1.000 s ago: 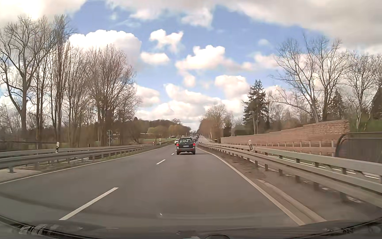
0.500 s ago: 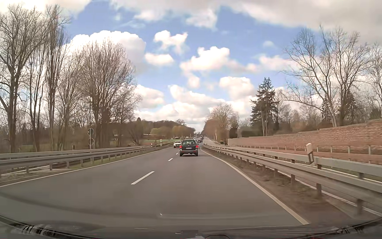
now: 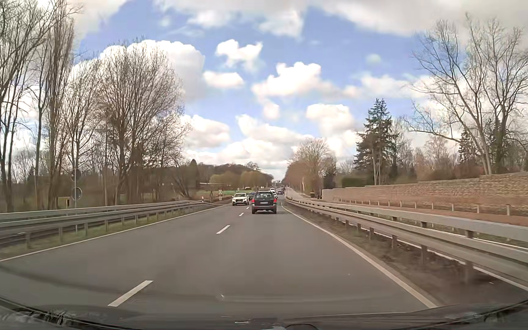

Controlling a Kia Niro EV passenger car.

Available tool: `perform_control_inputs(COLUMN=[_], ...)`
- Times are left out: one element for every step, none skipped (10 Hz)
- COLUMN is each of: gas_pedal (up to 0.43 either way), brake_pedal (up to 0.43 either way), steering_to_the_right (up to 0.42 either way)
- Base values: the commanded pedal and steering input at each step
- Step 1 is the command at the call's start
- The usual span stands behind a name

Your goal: Follow the waypoints while adhering to traffic rules and regulations

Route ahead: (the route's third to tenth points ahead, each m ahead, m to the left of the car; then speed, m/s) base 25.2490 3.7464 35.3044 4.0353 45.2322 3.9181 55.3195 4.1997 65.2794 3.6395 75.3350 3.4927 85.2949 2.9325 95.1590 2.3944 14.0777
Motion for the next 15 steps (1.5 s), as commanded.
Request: perform_control_inputs(gas_pedal=[0.24,0.24,0.24,0.24,0.24,0.268,0.311,0.319,0.319,0.319,0.319,0.319,0.319,0.319,0.319], brake_pedal=[0.0,0.0,0.0,0.0,0.0,0.0,0.0,0.0,0.0,0.0,0.0,0.0,0.0,0.0,0.0], steering_to_the_right=[-0.001,-0.001,-0.001,-0.001,-0.001,-0.001,-0.001,-0.002,-0.003,-0.003,-0.003,-0.003,-0.007,-0.011,-0.011])
